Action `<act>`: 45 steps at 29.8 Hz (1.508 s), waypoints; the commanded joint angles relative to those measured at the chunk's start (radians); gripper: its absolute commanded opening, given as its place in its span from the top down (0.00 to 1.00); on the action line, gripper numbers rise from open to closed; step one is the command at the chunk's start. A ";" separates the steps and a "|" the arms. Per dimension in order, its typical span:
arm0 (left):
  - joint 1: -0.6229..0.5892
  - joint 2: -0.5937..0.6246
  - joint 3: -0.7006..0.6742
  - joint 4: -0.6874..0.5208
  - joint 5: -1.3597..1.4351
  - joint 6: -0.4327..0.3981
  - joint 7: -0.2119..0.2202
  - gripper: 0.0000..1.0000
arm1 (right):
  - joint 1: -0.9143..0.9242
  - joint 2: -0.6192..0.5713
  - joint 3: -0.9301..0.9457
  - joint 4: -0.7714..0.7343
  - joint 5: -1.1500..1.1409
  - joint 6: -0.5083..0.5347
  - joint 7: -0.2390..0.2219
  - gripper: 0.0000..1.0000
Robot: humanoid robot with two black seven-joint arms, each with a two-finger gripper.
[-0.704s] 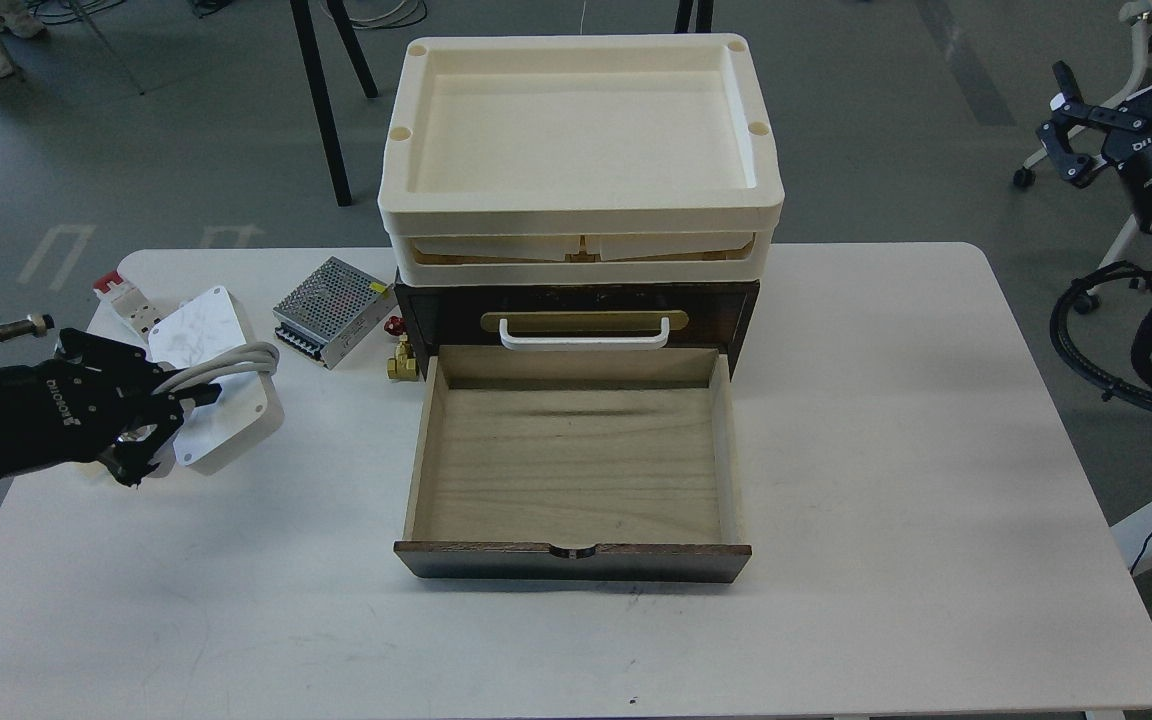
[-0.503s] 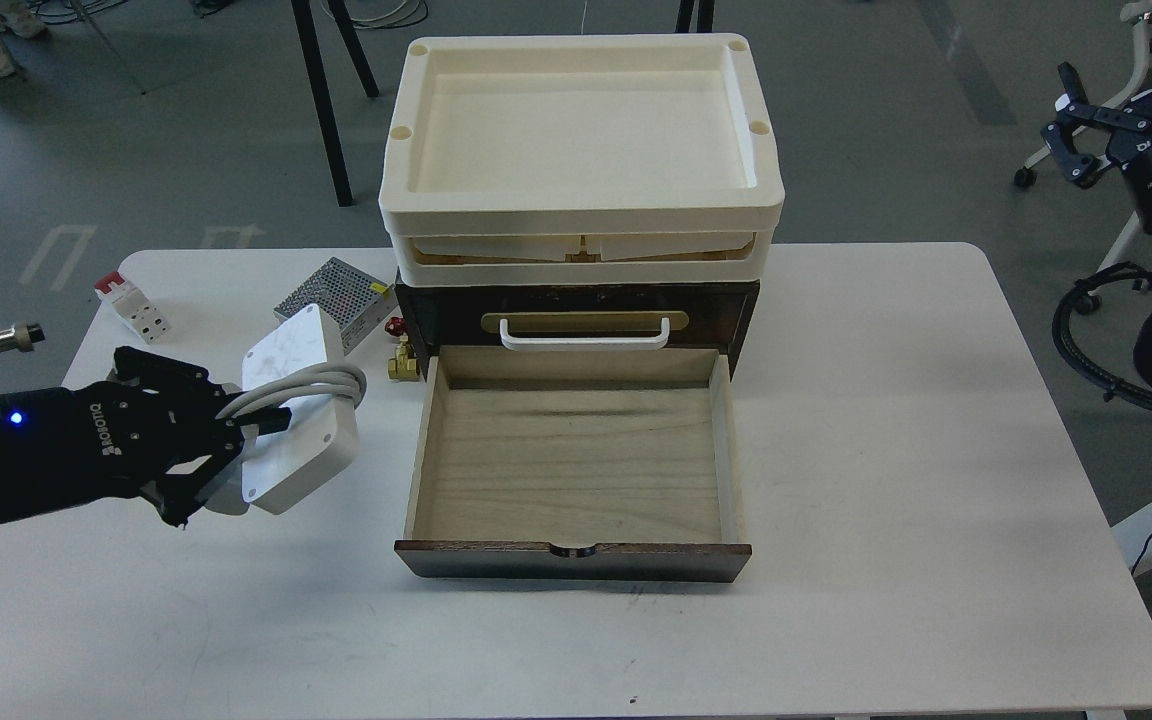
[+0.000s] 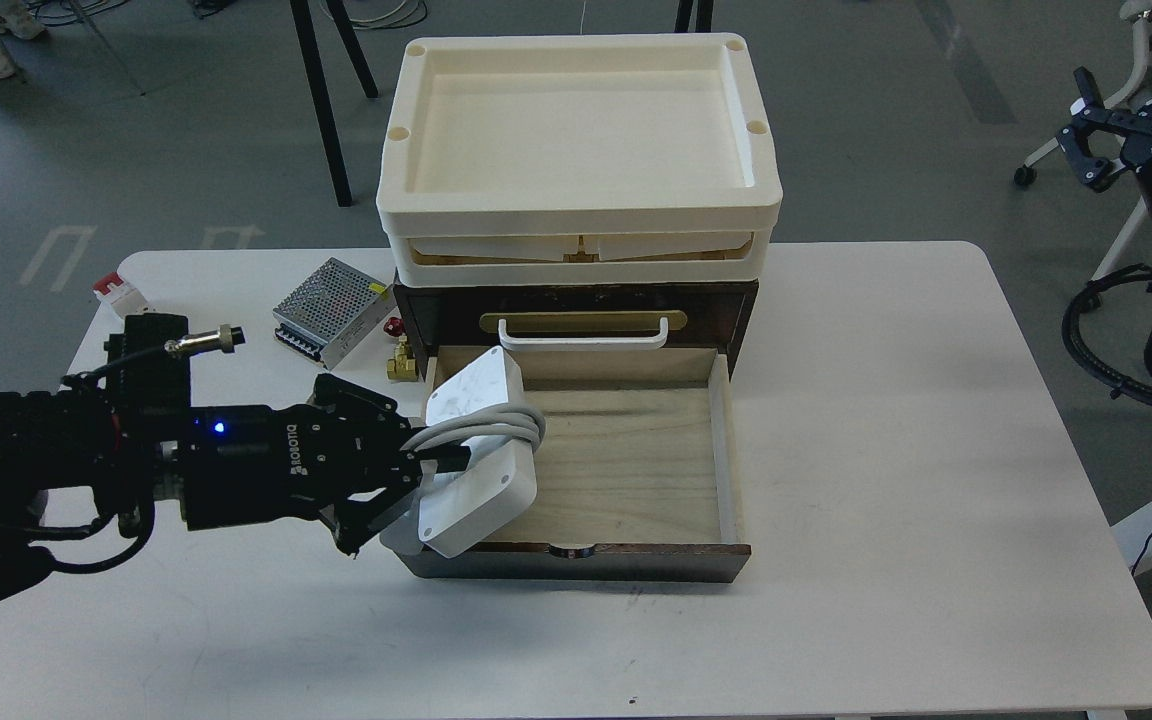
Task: Put charging cable into cabinet
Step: 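Carry the cable with the left gripper over the open drawer, then lower the cable into the drawer and open the left gripper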
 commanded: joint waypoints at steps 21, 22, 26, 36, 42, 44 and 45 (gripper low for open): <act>-0.029 -0.322 0.015 0.425 0.033 -0.071 0.000 1.00 | -0.003 0.000 -0.002 0.000 0.000 0.000 0.000 0.00; -0.029 -0.327 0.015 0.436 0.045 -0.071 0.000 1.00 | -0.003 0.000 -0.002 0.000 0.000 0.000 0.000 0.00; -0.028 -0.337 0.013 0.468 0.070 -0.071 0.000 1.00 | -0.003 0.002 0.000 0.000 0.000 0.000 0.000 0.00; -0.019 -0.399 0.015 0.528 0.067 -0.069 0.000 0.65 | 0.003 0.002 -0.002 0.000 0.000 0.000 0.000 0.00; -0.033 -0.391 0.004 0.528 0.058 -0.072 0.000 0.13 | 0.005 0.000 0.000 0.001 0.000 0.000 0.000 0.00; -0.031 -0.381 0.004 0.520 0.059 -0.072 0.000 0.09 | 0.005 0.000 0.001 0.001 0.000 0.000 0.000 0.00; -0.031 -0.368 0.005 0.517 0.058 -0.072 0.000 0.08 | 0.005 0.000 0.001 0.001 0.000 0.000 0.000 0.00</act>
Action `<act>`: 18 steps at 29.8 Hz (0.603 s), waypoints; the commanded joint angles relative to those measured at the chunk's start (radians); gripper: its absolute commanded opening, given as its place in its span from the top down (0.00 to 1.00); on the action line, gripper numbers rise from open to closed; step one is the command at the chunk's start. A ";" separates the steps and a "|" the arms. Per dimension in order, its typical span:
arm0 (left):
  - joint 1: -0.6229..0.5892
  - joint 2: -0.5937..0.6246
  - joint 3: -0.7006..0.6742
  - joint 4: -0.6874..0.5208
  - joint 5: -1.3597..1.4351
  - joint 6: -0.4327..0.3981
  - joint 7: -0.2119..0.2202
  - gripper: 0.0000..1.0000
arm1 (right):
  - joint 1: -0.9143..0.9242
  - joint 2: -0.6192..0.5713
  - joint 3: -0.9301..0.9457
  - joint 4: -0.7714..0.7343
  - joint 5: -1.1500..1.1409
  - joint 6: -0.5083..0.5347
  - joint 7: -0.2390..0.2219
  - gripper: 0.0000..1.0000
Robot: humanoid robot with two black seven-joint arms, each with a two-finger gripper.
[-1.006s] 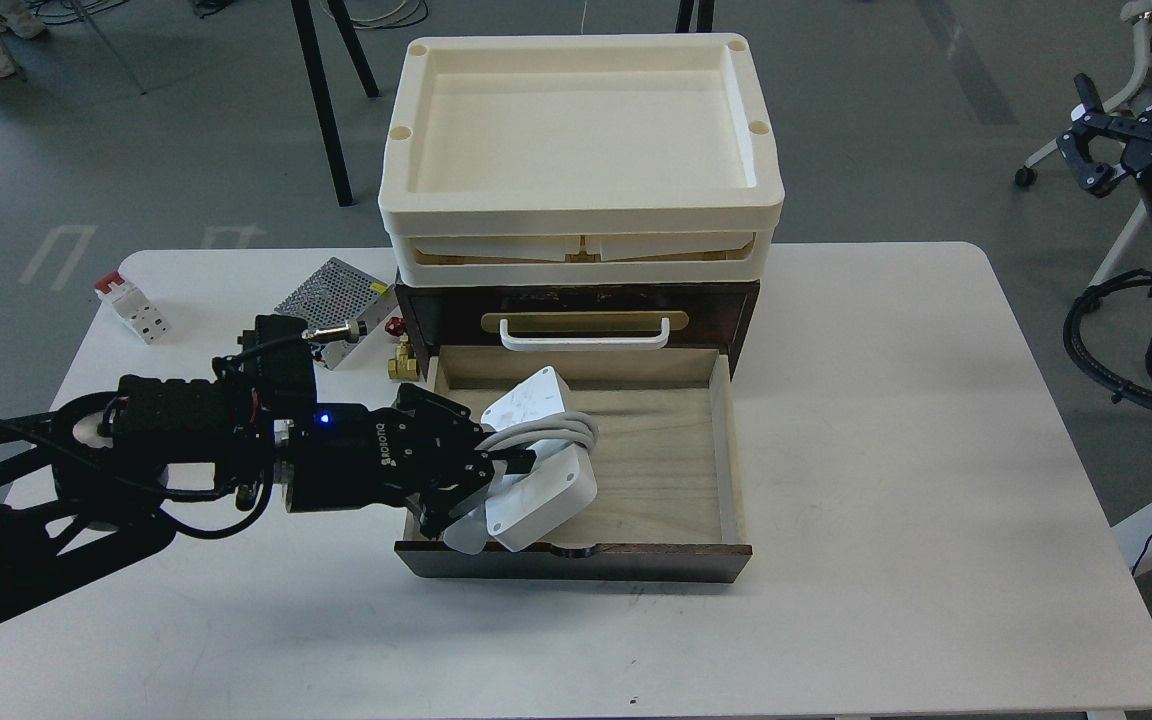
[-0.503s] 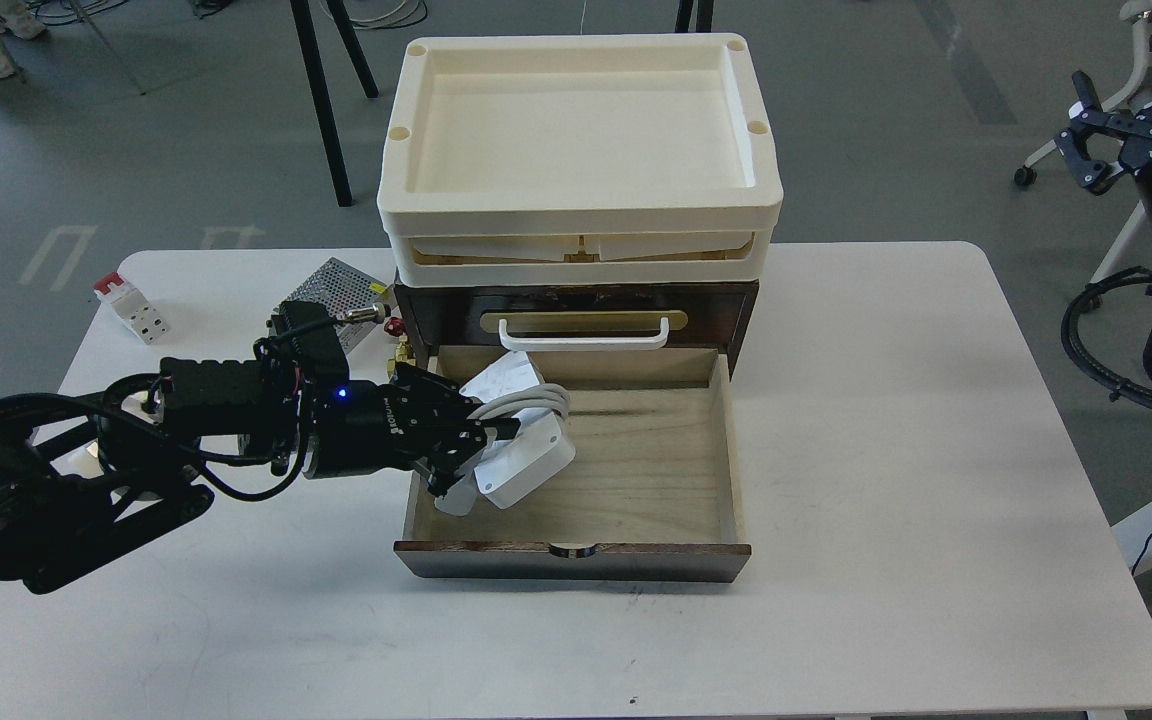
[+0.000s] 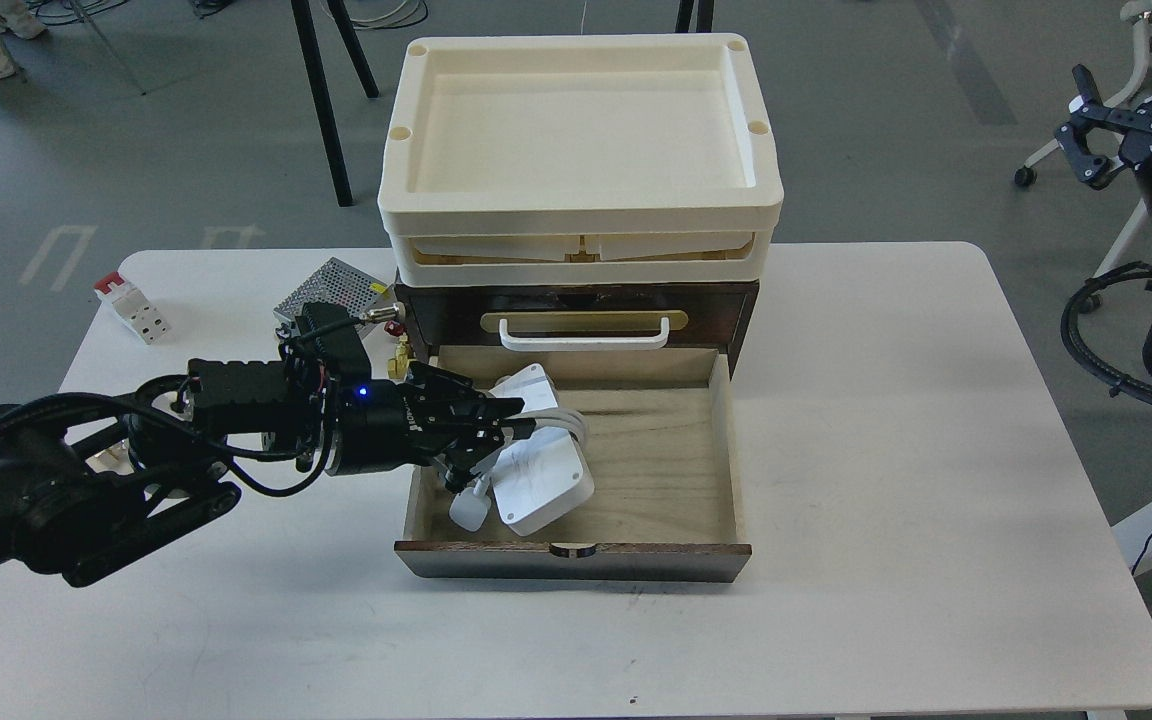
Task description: Put charging cable into cabinet
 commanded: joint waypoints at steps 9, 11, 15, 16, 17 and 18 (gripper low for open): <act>0.006 0.392 -0.007 -0.260 -0.185 0.001 0.000 0.07 | 0.000 0.006 0.003 0.005 0.000 0.000 0.005 0.00; 0.000 0.469 -0.018 -0.269 -0.237 0.007 0.000 0.07 | 0.008 0.006 0.003 0.008 0.000 0.000 0.006 0.00; 0.002 0.474 -0.144 -0.155 -0.630 -0.001 0.000 0.07 | 0.049 0.013 -0.005 0.014 -0.003 0.000 0.005 0.00; 0.002 0.471 -0.182 -0.119 -0.802 -0.004 0.000 0.07 | 0.057 0.013 -0.003 0.014 -0.003 0.000 0.003 0.00; 0.003 0.468 -0.217 -0.096 -0.984 -0.011 0.000 0.07 | 0.066 0.015 -0.001 0.014 -0.003 0.000 0.003 0.00; 0.002 0.460 -0.246 -0.082 -1.150 -0.025 0.000 0.07 | 0.074 0.013 -0.001 0.011 -0.003 0.000 0.003 0.00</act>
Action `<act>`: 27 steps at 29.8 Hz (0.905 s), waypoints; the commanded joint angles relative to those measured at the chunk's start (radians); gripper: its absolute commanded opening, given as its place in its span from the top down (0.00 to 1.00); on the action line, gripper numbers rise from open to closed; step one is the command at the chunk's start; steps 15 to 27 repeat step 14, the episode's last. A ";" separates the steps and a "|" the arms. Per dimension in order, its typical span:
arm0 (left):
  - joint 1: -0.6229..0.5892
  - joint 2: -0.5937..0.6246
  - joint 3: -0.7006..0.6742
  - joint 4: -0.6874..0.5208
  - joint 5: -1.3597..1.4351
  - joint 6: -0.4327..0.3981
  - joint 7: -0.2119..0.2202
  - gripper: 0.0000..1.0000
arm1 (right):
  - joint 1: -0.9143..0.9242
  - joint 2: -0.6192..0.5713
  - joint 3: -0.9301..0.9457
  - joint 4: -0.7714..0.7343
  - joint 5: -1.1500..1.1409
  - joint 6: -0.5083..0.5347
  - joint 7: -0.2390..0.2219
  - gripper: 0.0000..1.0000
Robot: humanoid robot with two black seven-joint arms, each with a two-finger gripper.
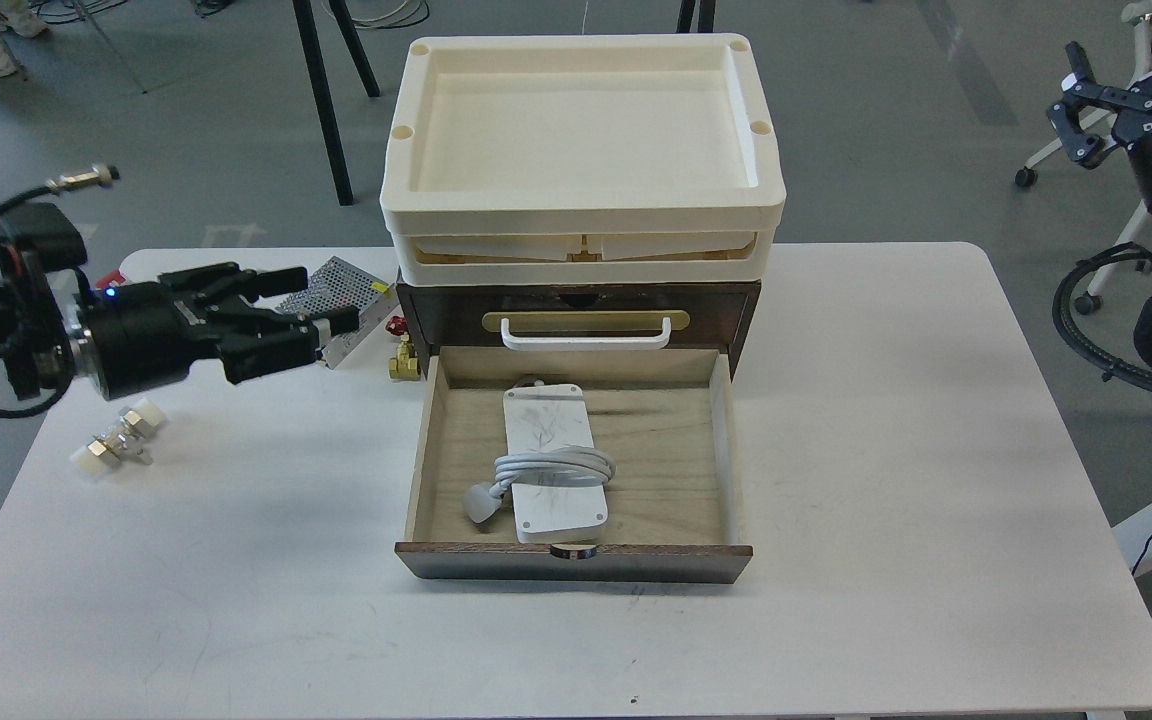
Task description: Put charging cable into cabinet
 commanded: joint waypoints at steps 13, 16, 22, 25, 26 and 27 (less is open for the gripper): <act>-0.095 -0.458 -0.240 0.712 -1.382 -0.454 0.000 0.07 | 0.018 0.096 0.037 0.033 0.004 0.000 0.000 0.00; -0.095 -0.452 -0.242 0.712 -1.383 -0.454 0.000 0.07 | 0.015 0.096 0.045 0.034 0.004 0.000 0.001 0.00; -0.095 -0.452 -0.242 0.712 -1.383 -0.454 0.000 0.07 | 0.015 0.096 0.045 0.034 0.004 0.000 0.001 0.00; -0.095 -0.452 -0.242 0.712 -1.383 -0.454 0.000 0.07 | 0.015 0.096 0.045 0.034 0.004 0.000 0.001 0.00; -0.095 -0.452 -0.242 0.712 -1.383 -0.454 0.000 0.07 | 0.015 0.096 0.045 0.034 0.004 0.000 0.001 0.00; -0.095 -0.452 -0.242 0.712 -1.383 -0.454 0.000 0.07 | 0.015 0.096 0.045 0.034 0.004 0.000 0.001 0.00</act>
